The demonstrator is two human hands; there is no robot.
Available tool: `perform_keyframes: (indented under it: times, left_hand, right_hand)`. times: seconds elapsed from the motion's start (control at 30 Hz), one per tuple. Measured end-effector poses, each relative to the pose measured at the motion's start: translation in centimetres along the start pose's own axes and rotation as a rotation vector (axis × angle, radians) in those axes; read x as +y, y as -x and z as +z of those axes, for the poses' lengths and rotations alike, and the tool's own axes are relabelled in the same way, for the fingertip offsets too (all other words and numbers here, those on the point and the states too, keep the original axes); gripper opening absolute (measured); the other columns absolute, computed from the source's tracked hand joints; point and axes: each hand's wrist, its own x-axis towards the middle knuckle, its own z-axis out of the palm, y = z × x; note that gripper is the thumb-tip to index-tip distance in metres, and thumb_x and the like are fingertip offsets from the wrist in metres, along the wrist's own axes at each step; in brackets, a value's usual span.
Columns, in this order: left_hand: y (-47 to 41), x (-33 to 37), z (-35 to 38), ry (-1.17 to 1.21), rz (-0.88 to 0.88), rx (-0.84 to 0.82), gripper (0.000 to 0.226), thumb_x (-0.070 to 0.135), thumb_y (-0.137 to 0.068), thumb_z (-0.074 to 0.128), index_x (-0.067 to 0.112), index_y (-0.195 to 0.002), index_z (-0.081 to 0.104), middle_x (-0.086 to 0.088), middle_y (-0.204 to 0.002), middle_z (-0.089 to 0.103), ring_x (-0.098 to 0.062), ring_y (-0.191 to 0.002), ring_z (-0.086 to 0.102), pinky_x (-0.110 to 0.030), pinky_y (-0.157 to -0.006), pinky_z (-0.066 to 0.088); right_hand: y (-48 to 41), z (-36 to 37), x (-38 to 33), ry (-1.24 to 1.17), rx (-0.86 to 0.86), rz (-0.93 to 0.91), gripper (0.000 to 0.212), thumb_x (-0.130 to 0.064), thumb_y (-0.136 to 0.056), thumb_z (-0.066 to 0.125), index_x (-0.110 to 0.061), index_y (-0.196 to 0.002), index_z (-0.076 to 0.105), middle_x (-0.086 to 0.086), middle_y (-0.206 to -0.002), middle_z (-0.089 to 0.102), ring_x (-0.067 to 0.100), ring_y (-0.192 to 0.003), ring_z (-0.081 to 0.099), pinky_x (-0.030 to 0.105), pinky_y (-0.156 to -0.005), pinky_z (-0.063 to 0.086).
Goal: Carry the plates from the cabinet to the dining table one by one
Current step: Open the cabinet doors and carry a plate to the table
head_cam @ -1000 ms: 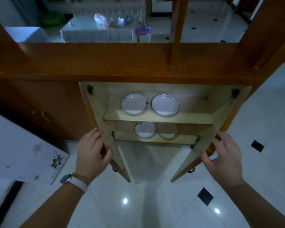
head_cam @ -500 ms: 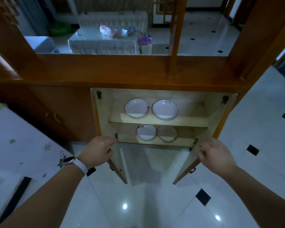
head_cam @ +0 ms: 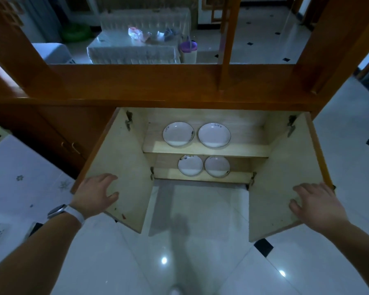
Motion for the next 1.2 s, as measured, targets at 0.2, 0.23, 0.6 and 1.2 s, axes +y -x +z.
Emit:
perform_keyframes:
  times: [0.2,0.23,0.6,1.2]
  left_hand:
    - [0.9,-3.1,1.1,0.087,-0.217,-0.062,0.059,0.042,-0.082,0.068,0.017,-0.133,0.053,-0.012,-0.138,0.053,-0.034,-0.125,0.048,-0.050,-0.105,0.037]
    - [0.9,-3.2,1.1,0.087,-0.210,-0.064,0.059,0.040,-0.082,0.070,0.017,-0.133,0.053,-0.012,-0.138,0.052,-0.035,-0.125,0.047,-0.050,-0.105,0.036]
    - [-0.4,0.4,0.9,0.075,-0.119,-0.083,0.058,0.040,-0.082,0.069,0.014,-0.132,0.056,-0.011,-0.136,0.056,-0.035,-0.118,0.055,-0.046,-0.098,0.042]
    - [-1.2,2.1,1.5,0.106,-0.008,-0.064,0.073,0.063,-0.071,0.037,0.023,-0.129,0.057,-0.003,-0.133,0.058,-0.028,-0.118,0.055,-0.044,-0.098,0.042]
  right_hand:
    - [0.9,-0.2,2.0,-0.021,-0.103,0.115,0.056,-0.047,-0.093,0.046,-0.020,-0.142,0.043,0.001,-0.145,0.047,0.022,-0.134,0.040,0.037,-0.109,0.030]
    - [0.9,-0.3,2.3,-0.016,-0.106,0.133,0.057,-0.048,-0.093,0.045,-0.021,-0.143,0.042,0.001,-0.146,0.046,0.022,-0.135,0.039,0.037,-0.109,0.029]
    - [1.0,-1.5,2.3,-0.113,-0.093,0.206,0.054,-0.043,-0.092,0.050,-0.018,-0.139,0.046,0.006,-0.143,0.049,0.027,-0.132,0.041,0.043,-0.108,0.031]
    - [0.0,-2.9,-6.2,-0.225,-0.021,0.162,0.055,-0.044,-0.091,0.054,-0.016,-0.138,0.048,0.007,-0.143,0.049,0.028,-0.130,0.044,0.044,-0.106,0.035]
